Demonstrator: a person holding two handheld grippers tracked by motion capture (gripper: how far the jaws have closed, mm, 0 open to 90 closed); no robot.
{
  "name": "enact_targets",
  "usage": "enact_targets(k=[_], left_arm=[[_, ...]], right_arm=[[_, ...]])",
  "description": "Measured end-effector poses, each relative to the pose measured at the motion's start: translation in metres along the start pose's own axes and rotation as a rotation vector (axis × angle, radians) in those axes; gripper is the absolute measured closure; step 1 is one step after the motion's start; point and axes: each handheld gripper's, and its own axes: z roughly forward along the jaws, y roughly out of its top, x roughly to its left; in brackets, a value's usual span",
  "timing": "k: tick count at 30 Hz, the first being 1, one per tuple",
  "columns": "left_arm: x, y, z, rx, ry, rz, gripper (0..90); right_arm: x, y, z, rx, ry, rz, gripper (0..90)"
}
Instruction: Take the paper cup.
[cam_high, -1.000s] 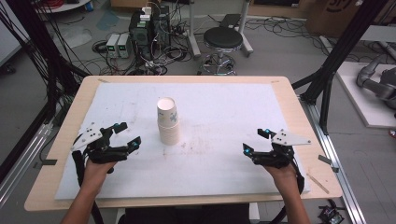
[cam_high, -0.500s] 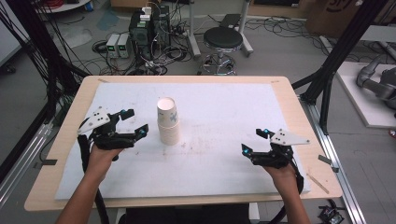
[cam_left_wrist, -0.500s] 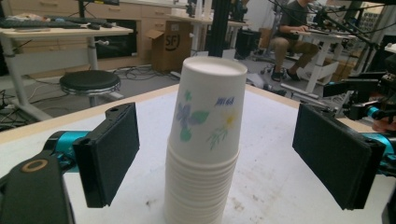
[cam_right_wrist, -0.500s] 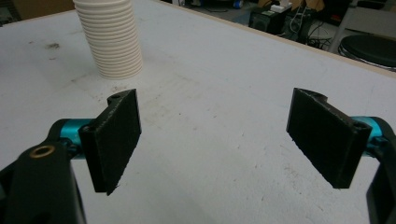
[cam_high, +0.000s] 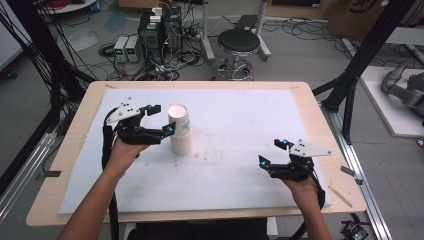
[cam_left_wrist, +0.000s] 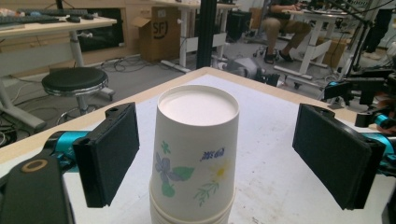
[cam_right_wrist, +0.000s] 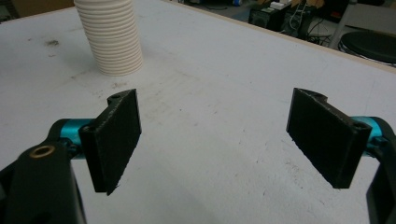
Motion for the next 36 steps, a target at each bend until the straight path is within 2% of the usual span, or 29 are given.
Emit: enact_targets(k=[3,9,14,18,24,25,30,36], left_arm=[[0.001,0.002,0.004,0.006,0.001,0.003,14.7],[0.003,0.007,0.022,0.062,-0.007,0.012,14.7],[0.006,0.006,0.037,0.104,0.002,0.01,14.7],[0.009,0.004,0.042,0.118,0.001,0.009,17.4],[0.01,0.003,0.043,0.109,-0.021,0.013,31.5],[0.01,0.004,0.043,0.102,-0.021,0.025,34.0],[0.01,0.006,0.041,0.094,-0.026,0.029,34.6],[0.008,0.022,0.035,0.057,-0.042,0.036,35.0]], right_arm=[[0.0,0.0,0.001,0.001,0.002,-0.007,18.0],[0.001,0.0,0.002,0.005,0.006,-0.005,18.0],[0.002,-0.001,0.004,0.01,0.013,-0.004,18.0],[0.002,-0.001,0.004,0.012,0.012,-0.002,18.0],[0.001,-0.003,0.002,0.009,0.008,-0.001,18.0],[0.0,-0.003,0.001,0.009,0.005,0.002,18.0],[0.001,-0.003,0.001,0.007,0.006,-0.001,18.0],[0.001,-0.002,0.003,0.007,0.011,0.0,18.0]])
